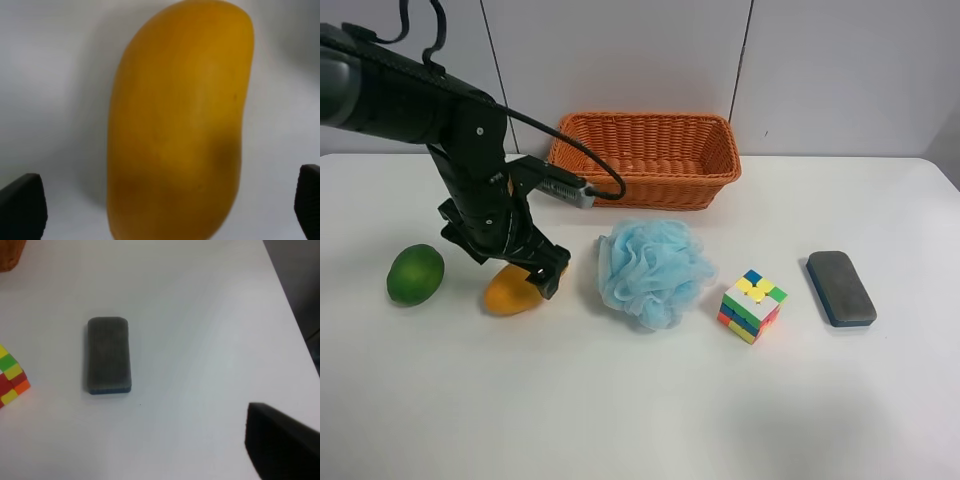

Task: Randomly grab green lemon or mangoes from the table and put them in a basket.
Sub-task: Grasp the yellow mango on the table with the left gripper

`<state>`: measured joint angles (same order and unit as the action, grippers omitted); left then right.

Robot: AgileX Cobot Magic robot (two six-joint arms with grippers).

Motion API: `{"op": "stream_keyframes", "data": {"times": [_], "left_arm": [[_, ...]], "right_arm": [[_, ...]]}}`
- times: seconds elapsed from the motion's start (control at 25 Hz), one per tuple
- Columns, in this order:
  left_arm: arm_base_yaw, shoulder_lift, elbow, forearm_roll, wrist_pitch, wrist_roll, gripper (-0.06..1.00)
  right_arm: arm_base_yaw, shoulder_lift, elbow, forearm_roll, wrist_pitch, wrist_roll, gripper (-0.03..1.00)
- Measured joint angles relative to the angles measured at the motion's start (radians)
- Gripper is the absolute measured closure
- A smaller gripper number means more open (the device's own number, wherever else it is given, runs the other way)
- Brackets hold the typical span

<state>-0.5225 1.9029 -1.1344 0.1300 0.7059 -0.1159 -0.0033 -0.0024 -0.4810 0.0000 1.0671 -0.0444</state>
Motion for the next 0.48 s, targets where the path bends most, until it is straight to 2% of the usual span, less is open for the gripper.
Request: {"op": "stream_keyframes", "data": {"times": [0.48], "left_arm": [[0.000,0.092,0.000,0.013,-0.066,0.000,-0.05]], "right_arm": [[0.000,0.000,0.000,0.000,0.000,0.000,-0.02]]}}
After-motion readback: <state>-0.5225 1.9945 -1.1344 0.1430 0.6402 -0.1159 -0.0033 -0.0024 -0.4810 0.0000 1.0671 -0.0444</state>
